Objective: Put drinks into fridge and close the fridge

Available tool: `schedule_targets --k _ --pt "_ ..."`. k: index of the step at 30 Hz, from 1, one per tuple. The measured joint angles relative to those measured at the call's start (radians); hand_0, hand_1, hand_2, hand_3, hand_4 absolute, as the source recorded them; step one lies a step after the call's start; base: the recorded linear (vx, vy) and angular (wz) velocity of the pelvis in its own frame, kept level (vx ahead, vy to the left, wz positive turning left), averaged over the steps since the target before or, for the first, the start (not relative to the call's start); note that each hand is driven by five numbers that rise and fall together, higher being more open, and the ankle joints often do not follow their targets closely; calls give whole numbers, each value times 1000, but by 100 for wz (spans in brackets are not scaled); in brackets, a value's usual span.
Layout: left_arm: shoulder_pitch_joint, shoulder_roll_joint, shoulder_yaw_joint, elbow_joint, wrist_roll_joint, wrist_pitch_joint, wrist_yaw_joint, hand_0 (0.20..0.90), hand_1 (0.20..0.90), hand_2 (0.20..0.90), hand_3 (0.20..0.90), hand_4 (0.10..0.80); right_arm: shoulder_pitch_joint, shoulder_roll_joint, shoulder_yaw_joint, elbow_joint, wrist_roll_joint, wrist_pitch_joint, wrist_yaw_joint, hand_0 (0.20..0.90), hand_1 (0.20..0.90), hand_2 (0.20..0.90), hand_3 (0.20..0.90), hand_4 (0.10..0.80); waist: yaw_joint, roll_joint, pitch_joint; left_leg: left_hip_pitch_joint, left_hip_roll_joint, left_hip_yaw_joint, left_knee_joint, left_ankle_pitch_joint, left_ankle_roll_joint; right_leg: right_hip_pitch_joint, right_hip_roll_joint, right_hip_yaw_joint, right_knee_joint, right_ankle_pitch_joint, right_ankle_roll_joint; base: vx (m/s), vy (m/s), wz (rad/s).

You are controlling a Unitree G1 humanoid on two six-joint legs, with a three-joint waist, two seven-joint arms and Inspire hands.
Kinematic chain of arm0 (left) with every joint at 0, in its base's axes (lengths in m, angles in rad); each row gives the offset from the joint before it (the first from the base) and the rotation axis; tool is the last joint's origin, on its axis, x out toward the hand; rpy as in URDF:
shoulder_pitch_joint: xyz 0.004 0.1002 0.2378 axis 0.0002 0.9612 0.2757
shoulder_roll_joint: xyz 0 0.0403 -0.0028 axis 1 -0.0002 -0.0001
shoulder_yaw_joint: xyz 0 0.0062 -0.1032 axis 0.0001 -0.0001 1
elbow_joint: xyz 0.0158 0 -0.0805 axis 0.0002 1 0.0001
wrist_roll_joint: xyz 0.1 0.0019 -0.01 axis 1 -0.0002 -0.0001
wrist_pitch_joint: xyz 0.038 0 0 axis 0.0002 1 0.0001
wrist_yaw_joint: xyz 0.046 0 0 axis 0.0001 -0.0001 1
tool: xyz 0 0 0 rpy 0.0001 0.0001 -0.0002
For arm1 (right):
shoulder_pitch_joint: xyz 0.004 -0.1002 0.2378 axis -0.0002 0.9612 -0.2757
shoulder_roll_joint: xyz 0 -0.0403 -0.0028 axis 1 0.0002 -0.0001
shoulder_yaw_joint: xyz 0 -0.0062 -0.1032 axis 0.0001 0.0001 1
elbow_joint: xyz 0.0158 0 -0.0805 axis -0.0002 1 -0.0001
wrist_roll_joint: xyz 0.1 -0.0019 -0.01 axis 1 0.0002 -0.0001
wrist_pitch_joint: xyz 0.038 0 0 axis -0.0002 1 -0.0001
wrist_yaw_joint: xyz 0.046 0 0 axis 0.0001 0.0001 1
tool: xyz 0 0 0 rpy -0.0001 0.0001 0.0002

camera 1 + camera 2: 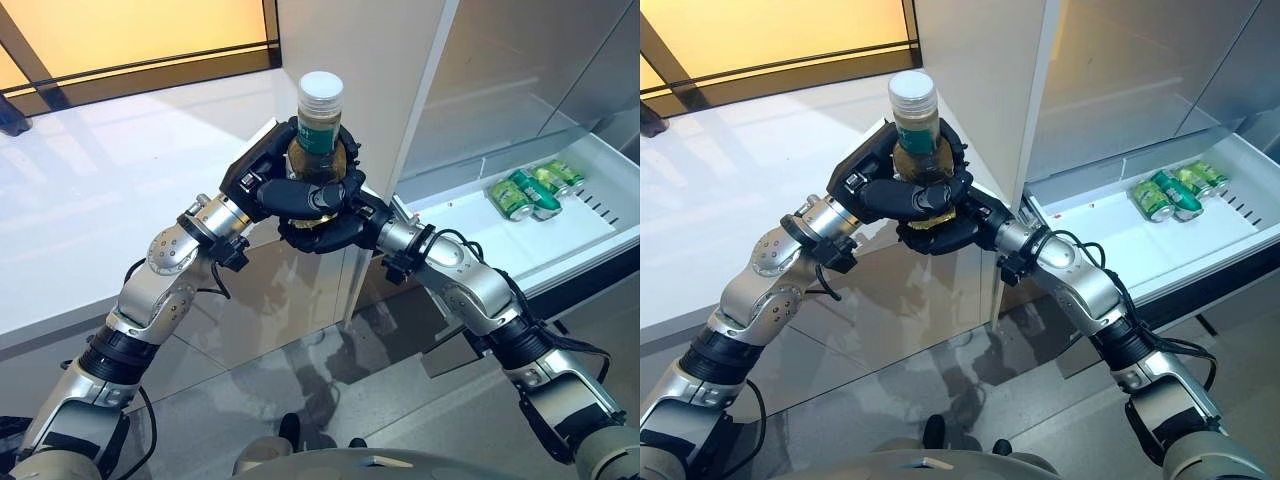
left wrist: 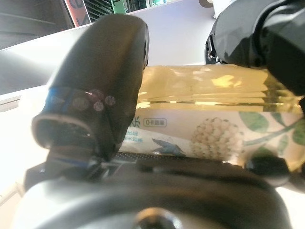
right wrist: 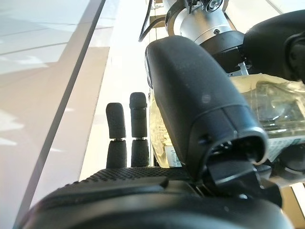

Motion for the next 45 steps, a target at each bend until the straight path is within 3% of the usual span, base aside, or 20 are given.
schedule_targets --k 4,5,6,18,36,39,45 --pt "-3 0 0 0 0 2 2 300 300 300 200 100 -2 0 0 0 0 0 -4 300 300 300 200 100 1 0 0 0 0 0 0 0 0 0 0 0 0 0 0 0 0 0" --pt "-4 0 0 0 0 3 2 462 462 462 389 289 -3 0 0 0 0 0 -5 300 300 300 200 100 1 0 0 0 0 0 0 0 0 0 0 0 0 0 0 0 0 0" --pt "-5 1 0 0 0 3 2 900 900 900 900 800 -3 0 0 0 0 0 -6 300 300 300 200 100 0 0 0 0 0 0 0 0 0 0 0 0 0 0 0 0 0 0" --pt "-20 2 15 -5 0 -2 14 900 900 900 900 800 -4 -10 -1 0 18 -1 -63 300 300 300 200 100 1 0 0 -1 0 -1 0 0 0 0 0 -1 0 0 0 0 0 0" --pt "7 -2 194 -58 -48 -48 24 900 900 900 900 800 -2 -80 -117 -45 16 -10 -73 300 300 300 200 100 10 16 6 -4 0 -3 0 0 0 -3 0 -2 0 0 0 0 0 0" --pt "56 -40 220 -59 -161 -25 -34 900 900 900 900 800 31 -94 -154 -88 14 -25 -53 300 300 300 200 100 10 18 6 -4 0 -3 0 0 0 -3 1 -2 0 0 0 0 0 0" --pt "190 -203 229 -60 -434 178 -242 900 900 900 900 800 97 -112 -227 -158 14 -45 -4 300 300 300 200 100 -2 18 6 -4 -1 -1 0 0 0 -4 0 0 0 0 0 0 0 0"
